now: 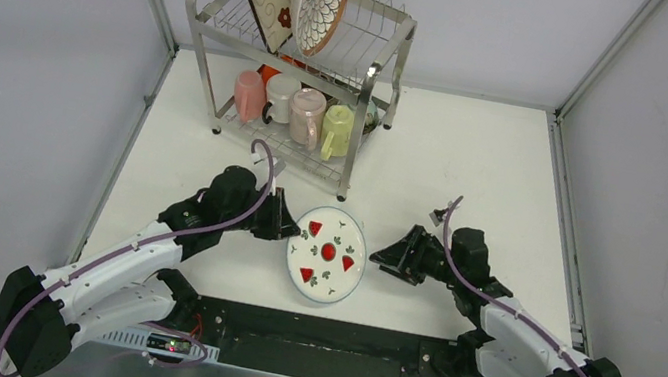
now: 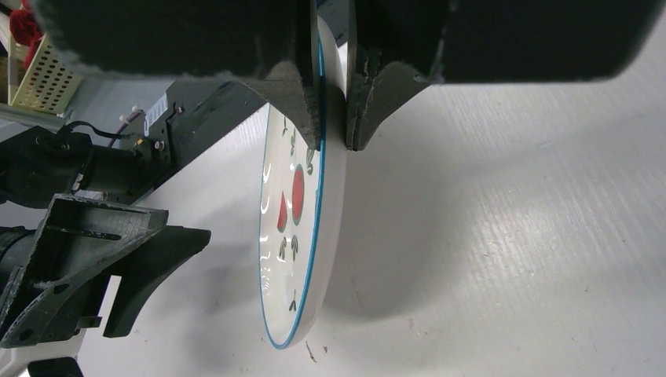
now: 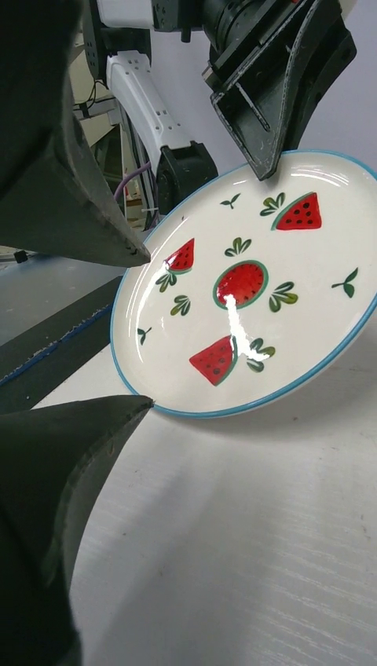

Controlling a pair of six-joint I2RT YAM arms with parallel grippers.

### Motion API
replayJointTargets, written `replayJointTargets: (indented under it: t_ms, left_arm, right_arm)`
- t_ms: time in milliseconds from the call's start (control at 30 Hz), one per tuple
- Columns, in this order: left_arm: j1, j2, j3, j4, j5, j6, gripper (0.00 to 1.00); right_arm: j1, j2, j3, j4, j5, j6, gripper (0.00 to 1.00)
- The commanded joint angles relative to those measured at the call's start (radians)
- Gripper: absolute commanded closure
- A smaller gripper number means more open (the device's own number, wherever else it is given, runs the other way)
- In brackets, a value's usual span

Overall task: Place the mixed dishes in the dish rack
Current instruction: Insert the plate into the dish rack.

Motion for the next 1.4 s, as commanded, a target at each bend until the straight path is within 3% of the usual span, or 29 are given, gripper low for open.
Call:
replayJointTargets:
  t_ms: [0,233,433,567,733,1033,1233,1367]
  left_arm:
    - [-0.006,-0.028,0.024,0.102,0.027,-0.035,1.0]
    - [-0.006,-0.023,0.04,0.06,0.001,0.024,1.0]
    - [-0.006,-0.056,0.06,0.076,0.013,0.075,1.0]
    - [-0.006,-0.084,0.055,0.091,0.026,0.096,1.0]
    - [-0.006,-0.106,0.031,0.133,0.043,0.101,1.0]
    - [-0.006,-0.107,0.007,0.15,0.048,0.104,1.0]
    - [-0.006,-0.123,0.008,0.145,0.027,0.093,1.0]
    - [-0.006,-0.135,0.025,0.082,-0.02,0.075,1.0]
  right_arm:
    - [0.006,0.019,0.004,0.064,-0.003,-0.02,0.37]
    - [0.006,0.053,0.022,0.064,0.024,-0.064,0.35]
    - [0.006,0.15,0.12,0.09,0.06,-0.265,0.28]
    - [0.006,0.291,0.162,0.236,0.002,-0.352,0.24]
    - [0.006,0.529,0.235,0.446,-0.147,-0.348,0.23]
    - [0.014,0.883,0.29,0.983,-0.35,-0.15,0.39]
    - [0.028,0.935,0.28,1.055,-0.379,-0.117,0.53]
    - [0.027,0.897,0.265,1.093,-0.384,-0.056,0.75]
